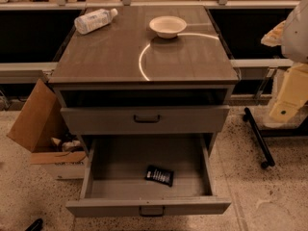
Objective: Pick rxbar blueberry from middle drawer and place on counter
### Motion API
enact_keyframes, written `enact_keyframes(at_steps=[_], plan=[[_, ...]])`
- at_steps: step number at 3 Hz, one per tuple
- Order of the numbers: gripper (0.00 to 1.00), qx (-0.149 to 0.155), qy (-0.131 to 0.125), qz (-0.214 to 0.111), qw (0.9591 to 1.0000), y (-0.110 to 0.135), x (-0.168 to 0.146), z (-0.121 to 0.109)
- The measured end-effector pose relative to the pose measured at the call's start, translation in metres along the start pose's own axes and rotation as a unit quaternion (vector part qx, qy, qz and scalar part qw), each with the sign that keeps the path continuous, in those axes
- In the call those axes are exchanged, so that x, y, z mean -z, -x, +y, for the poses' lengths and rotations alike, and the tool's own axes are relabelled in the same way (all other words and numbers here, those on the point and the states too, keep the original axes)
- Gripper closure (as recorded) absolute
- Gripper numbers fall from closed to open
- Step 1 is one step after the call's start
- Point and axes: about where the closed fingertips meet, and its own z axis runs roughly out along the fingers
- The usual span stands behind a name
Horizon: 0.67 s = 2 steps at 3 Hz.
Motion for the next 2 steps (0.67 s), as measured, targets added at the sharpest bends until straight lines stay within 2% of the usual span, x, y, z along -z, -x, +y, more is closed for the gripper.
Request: enact_keyframes(at_steps=[1,2], plan=[[0.00,0.000,0.000,0.000,1.0000,0.000,0.000,0.000],[0.00,-0.014,0.010,0.000,0.9999,0.001,-0.011,0.001]])
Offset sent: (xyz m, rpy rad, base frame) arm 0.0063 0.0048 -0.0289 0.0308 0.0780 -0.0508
